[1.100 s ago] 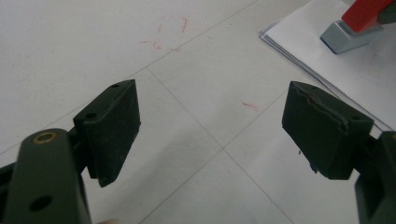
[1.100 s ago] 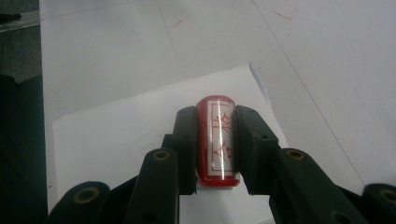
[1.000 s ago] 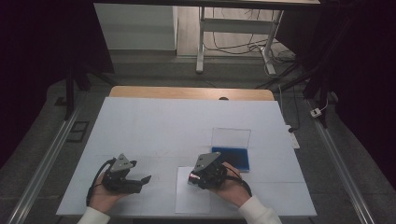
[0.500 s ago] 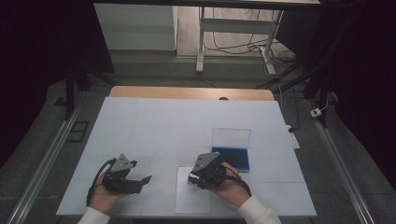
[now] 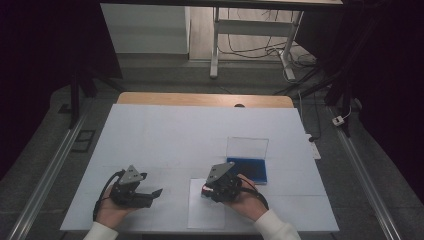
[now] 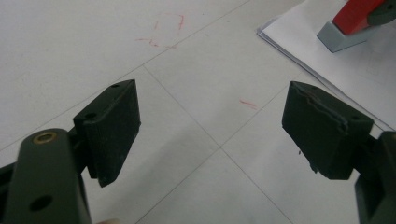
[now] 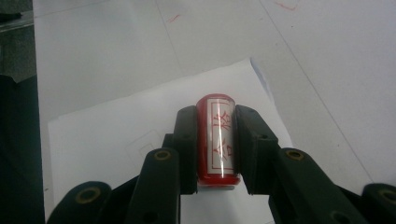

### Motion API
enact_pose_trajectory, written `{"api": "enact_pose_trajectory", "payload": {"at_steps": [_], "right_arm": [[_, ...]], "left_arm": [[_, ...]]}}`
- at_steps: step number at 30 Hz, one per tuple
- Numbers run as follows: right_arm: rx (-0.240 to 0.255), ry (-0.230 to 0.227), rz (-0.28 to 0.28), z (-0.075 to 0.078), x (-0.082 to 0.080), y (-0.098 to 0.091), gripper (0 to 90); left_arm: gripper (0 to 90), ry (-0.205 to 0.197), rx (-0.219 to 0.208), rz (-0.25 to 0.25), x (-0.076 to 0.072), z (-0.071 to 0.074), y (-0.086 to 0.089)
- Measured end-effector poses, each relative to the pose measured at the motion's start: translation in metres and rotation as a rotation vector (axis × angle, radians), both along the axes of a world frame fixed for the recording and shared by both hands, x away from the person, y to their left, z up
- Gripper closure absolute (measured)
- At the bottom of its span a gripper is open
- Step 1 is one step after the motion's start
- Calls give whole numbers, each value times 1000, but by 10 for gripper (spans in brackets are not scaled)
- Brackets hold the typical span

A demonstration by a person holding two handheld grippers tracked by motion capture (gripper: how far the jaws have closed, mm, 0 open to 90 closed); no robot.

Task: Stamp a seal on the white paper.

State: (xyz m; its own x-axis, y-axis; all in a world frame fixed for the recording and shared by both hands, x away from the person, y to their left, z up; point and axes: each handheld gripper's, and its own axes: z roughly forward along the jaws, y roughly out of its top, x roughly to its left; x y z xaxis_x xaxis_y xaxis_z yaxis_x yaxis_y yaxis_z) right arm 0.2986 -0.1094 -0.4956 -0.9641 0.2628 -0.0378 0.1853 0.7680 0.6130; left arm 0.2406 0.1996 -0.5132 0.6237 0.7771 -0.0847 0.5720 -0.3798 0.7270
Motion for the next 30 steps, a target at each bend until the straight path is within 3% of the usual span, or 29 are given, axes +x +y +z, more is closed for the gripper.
{"api": "enact_pose_trajectory", "payload": {"at_steps": [30], "right_arm": [[10, -6, -2, -3, -1, -2, 705]], "left_arm": [[197, -2, -7, 12, -1, 0, 2]]}}
